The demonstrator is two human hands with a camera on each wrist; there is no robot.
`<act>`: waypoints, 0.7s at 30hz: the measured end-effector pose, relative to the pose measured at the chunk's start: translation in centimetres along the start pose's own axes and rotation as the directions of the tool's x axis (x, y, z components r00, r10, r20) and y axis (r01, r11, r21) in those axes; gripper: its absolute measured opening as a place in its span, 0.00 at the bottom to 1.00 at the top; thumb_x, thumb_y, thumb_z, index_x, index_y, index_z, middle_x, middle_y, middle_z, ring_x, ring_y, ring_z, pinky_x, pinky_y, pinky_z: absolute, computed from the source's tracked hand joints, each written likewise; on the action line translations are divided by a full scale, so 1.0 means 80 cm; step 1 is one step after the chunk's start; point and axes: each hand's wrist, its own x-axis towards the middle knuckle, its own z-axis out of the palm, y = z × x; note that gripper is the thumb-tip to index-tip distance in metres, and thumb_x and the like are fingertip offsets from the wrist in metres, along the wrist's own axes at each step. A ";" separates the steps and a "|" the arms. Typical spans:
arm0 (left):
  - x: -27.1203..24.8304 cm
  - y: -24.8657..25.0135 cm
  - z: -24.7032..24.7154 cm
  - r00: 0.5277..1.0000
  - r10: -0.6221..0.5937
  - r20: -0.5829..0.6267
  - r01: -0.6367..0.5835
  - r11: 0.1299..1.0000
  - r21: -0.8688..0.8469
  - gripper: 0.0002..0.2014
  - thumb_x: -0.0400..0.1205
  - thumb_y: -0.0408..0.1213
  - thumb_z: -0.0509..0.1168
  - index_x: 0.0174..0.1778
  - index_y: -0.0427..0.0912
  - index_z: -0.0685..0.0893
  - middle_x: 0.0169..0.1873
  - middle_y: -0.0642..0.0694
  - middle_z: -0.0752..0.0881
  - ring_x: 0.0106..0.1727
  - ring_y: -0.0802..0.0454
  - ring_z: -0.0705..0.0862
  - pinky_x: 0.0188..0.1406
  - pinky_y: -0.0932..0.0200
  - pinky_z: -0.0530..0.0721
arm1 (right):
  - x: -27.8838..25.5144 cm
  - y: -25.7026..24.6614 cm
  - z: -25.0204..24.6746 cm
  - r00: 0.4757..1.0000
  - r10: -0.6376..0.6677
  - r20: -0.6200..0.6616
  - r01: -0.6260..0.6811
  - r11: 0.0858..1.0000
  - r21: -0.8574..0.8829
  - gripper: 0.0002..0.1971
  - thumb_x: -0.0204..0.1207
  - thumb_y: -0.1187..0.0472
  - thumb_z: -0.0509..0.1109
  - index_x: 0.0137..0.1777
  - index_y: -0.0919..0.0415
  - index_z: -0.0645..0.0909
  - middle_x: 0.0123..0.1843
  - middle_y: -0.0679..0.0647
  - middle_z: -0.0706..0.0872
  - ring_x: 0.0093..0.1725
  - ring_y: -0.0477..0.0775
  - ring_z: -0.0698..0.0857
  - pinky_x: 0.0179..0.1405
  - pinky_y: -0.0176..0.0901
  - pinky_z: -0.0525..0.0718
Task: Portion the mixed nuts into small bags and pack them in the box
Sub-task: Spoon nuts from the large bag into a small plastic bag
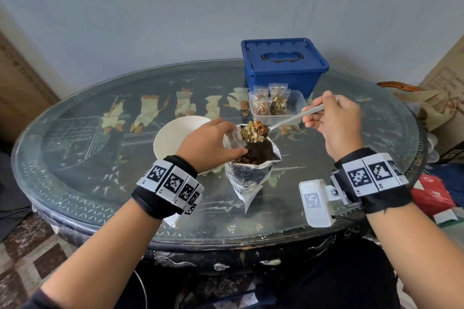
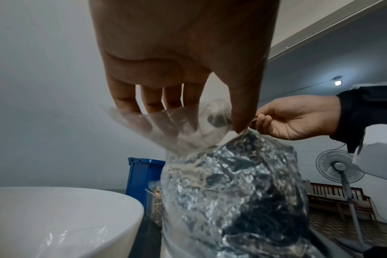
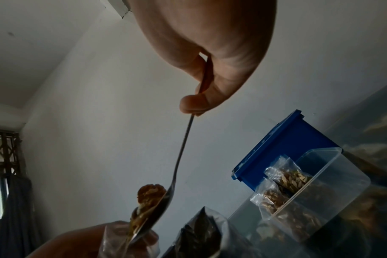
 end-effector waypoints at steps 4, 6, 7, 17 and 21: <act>0.005 0.005 0.002 0.999 -0.001 0.037 0.001 1.000 -0.005 0.25 0.74 0.54 0.69 0.63 0.44 0.80 0.55 0.50 0.81 0.51 0.55 0.79 0.51 0.62 0.76 | -0.002 0.006 0.004 1.000 -0.012 0.014 0.013 1.000 -0.018 0.16 0.85 0.61 0.56 0.36 0.62 0.76 0.32 0.60 0.84 0.22 0.48 0.83 0.23 0.36 0.81; 0.006 0.007 0.004 0.999 -0.003 0.051 0.003 1.000 0.006 0.27 0.74 0.55 0.69 0.65 0.43 0.78 0.56 0.49 0.80 0.54 0.53 0.79 0.52 0.62 0.76 | -0.002 0.010 0.005 1.000 -0.011 0.015 0.011 0.999 -0.033 0.16 0.85 0.61 0.56 0.36 0.62 0.76 0.32 0.60 0.85 0.23 0.49 0.83 0.24 0.37 0.81; 0.006 0.007 0.005 0.999 -0.003 0.054 0.002 1.000 0.011 0.27 0.75 0.55 0.69 0.66 0.43 0.78 0.56 0.49 0.80 0.56 0.53 0.78 0.54 0.62 0.74 | -0.002 0.012 0.005 1.000 -0.008 0.014 0.009 0.999 -0.040 0.16 0.85 0.60 0.56 0.36 0.62 0.76 0.32 0.60 0.85 0.24 0.49 0.83 0.24 0.37 0.81; 0.009 0.006 0.015 0.997 0.009 0.072 -0.016 0.995 0.095 0.31 0.74 0.59 0.66 0.67 0.44 0.76 0.58 0.47 0.81 0.61 0.49 0.75 0.62 0.50 0.74 | -0.011 0.015 0.008 0.996 0.021 0.083 -0.019 1.000 -0.024 0.17 0.85 0.60 0.56 0.36 0.63 0.76 0.32 0.60 0.85 0.22 0.46 0.83 0.23 0.34 0.82; 0.009 0.007 0.017 0.997 0.017 0.079 -0.029 0.987 0.156 0.31 0.74 0.62 0.64 0.69 0.48 0.75 0.61 0.50 0.81 0.64 0.50 0.74 0.62 0.52 0.69 | -0.016 0.014 0.014 0.993 0.034 0.110 -0.033 0.999 -0.014 0.16 0.85 0.61 0.57 0.37 0.63 0.77 0.33 0.61 0.85 0.23 0.47 0.84 0.24 0.35 0.83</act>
